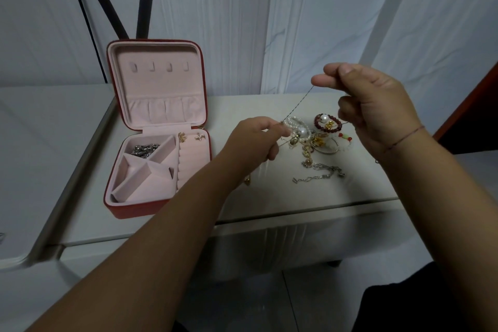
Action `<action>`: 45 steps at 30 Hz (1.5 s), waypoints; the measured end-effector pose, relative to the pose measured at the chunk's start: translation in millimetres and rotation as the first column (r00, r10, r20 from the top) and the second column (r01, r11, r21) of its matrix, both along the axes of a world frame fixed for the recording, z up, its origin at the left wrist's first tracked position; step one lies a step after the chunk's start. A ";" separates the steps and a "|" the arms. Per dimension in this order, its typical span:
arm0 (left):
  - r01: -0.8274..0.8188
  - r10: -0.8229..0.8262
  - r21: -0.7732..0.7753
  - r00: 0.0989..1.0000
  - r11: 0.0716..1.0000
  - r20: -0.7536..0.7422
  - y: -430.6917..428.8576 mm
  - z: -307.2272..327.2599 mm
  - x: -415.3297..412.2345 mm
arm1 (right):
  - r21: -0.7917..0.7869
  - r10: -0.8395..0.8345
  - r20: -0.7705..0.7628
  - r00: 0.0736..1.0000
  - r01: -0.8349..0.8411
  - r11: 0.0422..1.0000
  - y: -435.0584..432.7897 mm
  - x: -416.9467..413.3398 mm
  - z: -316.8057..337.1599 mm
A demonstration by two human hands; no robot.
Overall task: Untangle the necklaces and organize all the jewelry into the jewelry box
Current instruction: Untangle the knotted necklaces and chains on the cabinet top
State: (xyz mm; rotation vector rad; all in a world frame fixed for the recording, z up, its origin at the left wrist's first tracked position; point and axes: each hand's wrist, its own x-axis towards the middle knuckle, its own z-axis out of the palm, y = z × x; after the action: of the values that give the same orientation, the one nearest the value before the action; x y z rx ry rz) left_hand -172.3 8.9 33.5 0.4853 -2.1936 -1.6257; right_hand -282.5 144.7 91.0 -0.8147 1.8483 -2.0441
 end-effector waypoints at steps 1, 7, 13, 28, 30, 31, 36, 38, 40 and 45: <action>-0.010 0.010 0.010 1.000 1.000 0.002 -0.2 0.1 -0.2 | 0.012 0.004 0.000 1.000 -0.004 1.000 0.2 0.3 0.1; -0.066 0.062 0.083 0.997 0.994 0.053 -1.2 4.9 -2.4 | 0.159 0.006 -0.019 1.000 -0.003 0.987 0.4 -0.5 -2.2; -0.038 0.029 0.208 0.999 0.978 0.045 0.4 10.2 -0.6 | 0.362 0.097 -0.050 0.994 -0.072 0.929 -1.2 -0.6 -12.4; 0.040 -0.068 0.352 0.995 0.935 0.068 1.0 14.3 3.5 | 0.491 0.199 -0.313 0.929 -0.021 0.871 -11.6 4.6 -21.9; 0.043 -0.076 0.359 0.994 0.932 0.078 0.9 13.5 3.7 | 0.492 0.245 -0.301 0.922 -0.070 0.868 -12.1 9.8 -19.2; 0.043 -0.077 0.358 0.994 0.933 0.082 0.8 13.3 3.7 | 0.514 0.284 -0.306 0.909 -0.093 0.853 -12.7 13.2 -18.7; 0.040 -0.079 0.359 0.992 0.932 0.094 1.1 12.1 3.4 | 0.589 0.305 -0.432 0.849 0.009 0.808 -21.4 21.2 -26.3; 0.034 -0.074 0.368 0.993 0.929 0.095 0.7 11.8 4.0 | 0.571 0.277 -0.436 0.856 0.026 0.821 -22.9 20.7 -27.3; 0.032 -0.072 0.371 0.993 0.928 0.095 -0.5 11.6 4.5 | 0.560 0.262 -0.436 0.861 0.032 0.828 -23.4 20.9 -27.7; 0.039 -0.082 0.382 0.992 0.923 0.097 -3.1 10.1 4.3 | 0.597 0.310 -0.445 0.840 0.021 0.802 -26.3 22.3 -31.8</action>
State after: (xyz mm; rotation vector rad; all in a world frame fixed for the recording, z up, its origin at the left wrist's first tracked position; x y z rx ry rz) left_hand -168.0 5.8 43.6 0.6323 -1.9838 -2.1195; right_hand -260.2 118.4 59.2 -1.3575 2.4036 -1.0713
